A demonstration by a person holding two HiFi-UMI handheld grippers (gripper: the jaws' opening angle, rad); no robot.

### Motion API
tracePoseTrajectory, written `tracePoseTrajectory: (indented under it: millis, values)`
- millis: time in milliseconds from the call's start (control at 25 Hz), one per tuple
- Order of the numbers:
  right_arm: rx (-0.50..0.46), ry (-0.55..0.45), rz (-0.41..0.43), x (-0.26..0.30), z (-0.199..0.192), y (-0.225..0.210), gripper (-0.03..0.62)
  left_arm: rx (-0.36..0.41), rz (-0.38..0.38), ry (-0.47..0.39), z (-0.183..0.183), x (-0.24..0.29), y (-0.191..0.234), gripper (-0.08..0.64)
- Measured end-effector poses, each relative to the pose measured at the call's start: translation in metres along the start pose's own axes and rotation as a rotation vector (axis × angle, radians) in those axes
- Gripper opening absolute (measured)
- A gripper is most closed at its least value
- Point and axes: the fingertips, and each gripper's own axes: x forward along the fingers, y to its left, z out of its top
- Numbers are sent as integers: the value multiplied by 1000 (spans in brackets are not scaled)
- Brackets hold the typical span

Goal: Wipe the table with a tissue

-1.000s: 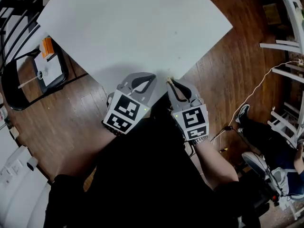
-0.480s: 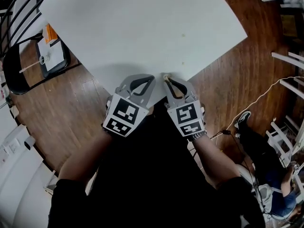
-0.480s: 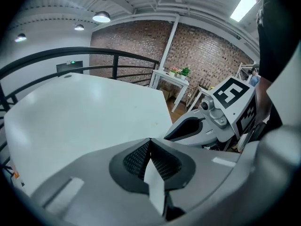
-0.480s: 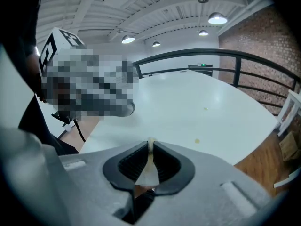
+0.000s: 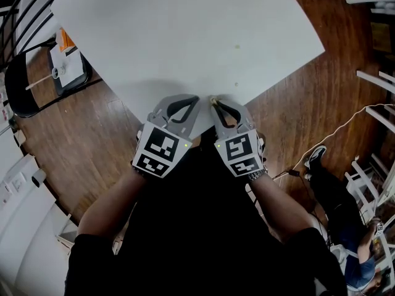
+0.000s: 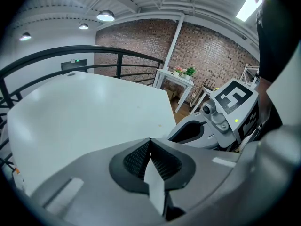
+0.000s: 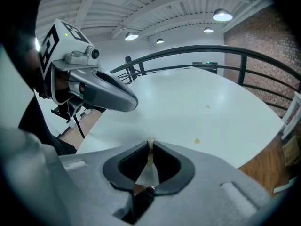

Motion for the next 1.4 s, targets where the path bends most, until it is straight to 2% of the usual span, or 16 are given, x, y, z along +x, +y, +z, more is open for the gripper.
tracePoseTrajectory:
  millis: [1400]
  values:
    - [18,-20,-93,-8,13,-60,26,13,1,9,23,20,4,15]
